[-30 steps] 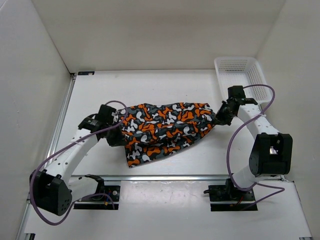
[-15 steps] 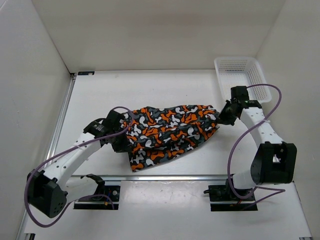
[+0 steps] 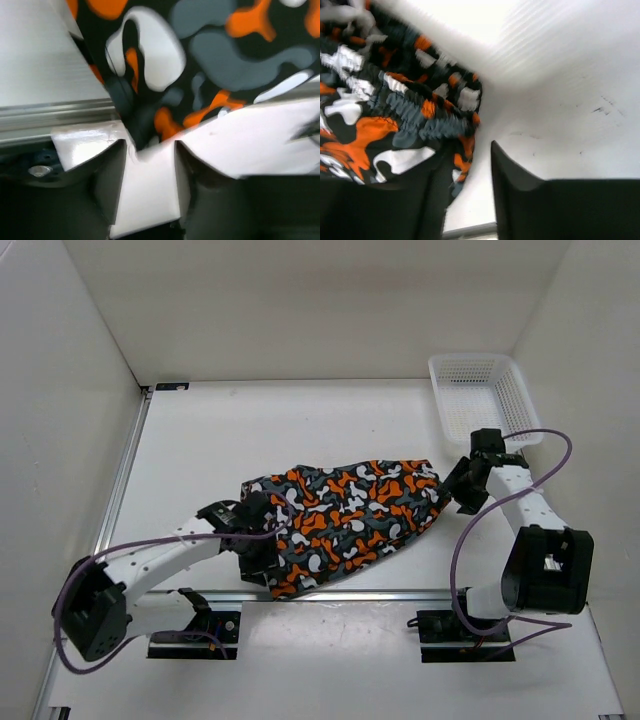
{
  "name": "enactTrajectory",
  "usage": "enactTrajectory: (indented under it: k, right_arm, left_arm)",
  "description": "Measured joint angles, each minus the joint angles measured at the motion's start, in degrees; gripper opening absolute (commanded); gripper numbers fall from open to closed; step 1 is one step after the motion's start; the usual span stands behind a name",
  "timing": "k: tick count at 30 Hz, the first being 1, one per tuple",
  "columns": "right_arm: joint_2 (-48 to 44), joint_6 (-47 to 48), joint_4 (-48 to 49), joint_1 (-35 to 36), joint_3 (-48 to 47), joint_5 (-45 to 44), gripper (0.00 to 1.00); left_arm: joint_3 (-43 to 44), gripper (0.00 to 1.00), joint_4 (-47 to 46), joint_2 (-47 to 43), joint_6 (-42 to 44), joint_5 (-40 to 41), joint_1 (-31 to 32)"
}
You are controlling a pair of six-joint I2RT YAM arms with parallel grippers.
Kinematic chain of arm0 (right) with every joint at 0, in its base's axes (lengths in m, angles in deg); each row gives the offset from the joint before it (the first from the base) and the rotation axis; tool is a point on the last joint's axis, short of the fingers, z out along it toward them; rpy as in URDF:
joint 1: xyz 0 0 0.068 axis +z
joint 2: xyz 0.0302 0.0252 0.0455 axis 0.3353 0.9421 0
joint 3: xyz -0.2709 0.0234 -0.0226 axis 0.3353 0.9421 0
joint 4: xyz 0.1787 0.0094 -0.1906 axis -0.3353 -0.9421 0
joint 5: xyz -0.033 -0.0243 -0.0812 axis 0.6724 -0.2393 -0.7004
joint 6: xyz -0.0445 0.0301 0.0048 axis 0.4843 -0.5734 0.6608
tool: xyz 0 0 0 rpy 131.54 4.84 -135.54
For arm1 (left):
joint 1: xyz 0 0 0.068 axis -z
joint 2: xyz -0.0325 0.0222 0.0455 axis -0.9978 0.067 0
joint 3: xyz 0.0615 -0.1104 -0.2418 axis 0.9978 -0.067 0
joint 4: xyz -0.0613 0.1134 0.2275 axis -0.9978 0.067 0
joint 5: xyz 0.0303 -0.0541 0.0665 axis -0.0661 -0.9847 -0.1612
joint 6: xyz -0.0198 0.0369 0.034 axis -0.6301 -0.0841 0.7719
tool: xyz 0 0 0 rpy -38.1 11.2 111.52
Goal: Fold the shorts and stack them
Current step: Fold the shorts
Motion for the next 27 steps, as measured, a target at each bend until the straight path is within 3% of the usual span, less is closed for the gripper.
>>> enactTrajectory:
  k: [1,3,9,11,15,16,17,19,20,22,27]
  right_arm:
    - [0.6,-0.3,0.4,-0.4,0.0,-0.4,0.72]
    - [2.0,-0.2,0.9,-1.1,0.0,-0.8,0.77]
    - [3.4,-0.3,3.3,-1.3,1.6,0.1,0.78]
    - [4.1,-0.3,4.5,-1.4,2.5,1.1,0.74]
    - [8.0,-0.9,8.1,-1.5,3.7,3.2,0.61]
    - [9.2,-1.1,9.1,-1.6,4.0,3.8,0.5]
    - [10.3,-1.2,10.2,-1.6,4.2,4.6,0.42]
    - [12.7,-2.0,11.8,-1.7,4.5,6.5,0.24]
    - [13.1,-2.3,12.7,-1.7,4.4,7.7,0.09]
    - [13.5,-3.0,14.2,-1.6,4.4,9.1,0.0]
    - [12.3,-5.3,17.5,-1.3,6.4,10.8,0.0]
  left_arm:
    - [-0.5,0.83,0.1,1.8,0.2,-0.3,0.7]
    - [-0.9,0.99,0.5,5.1,0.8,-0.5,1.4]
    - [-0.9,0.96,-0.4,7.7,0.3,0.2,2.0]
    - [-1.0,0.92,-1.6,8.6,0.1,0.2,2.2]
    - [-2.3,0.68,-3.7,12.2,-0.4,0.3,2.5]
    - [-2.5,0.58,-4.0,13.1,-0.6,0.3,2.5]
    - [-2.6,0.37,-4.3,14.1,-0.7,0.4,2.5]
    - [-2.7,0.16,-4.8,15.3,-0.6,0.7,2.5]
    - [-2.6,0.1,-5.0,15.6,-0.5,0.9,2.5]
    - [-2.5,0.1,-5.4,16.0,-0.6,1.3,2.4]
    - [1.0,0.1,-3.4,16.5,1.0,4.7,-1.8]
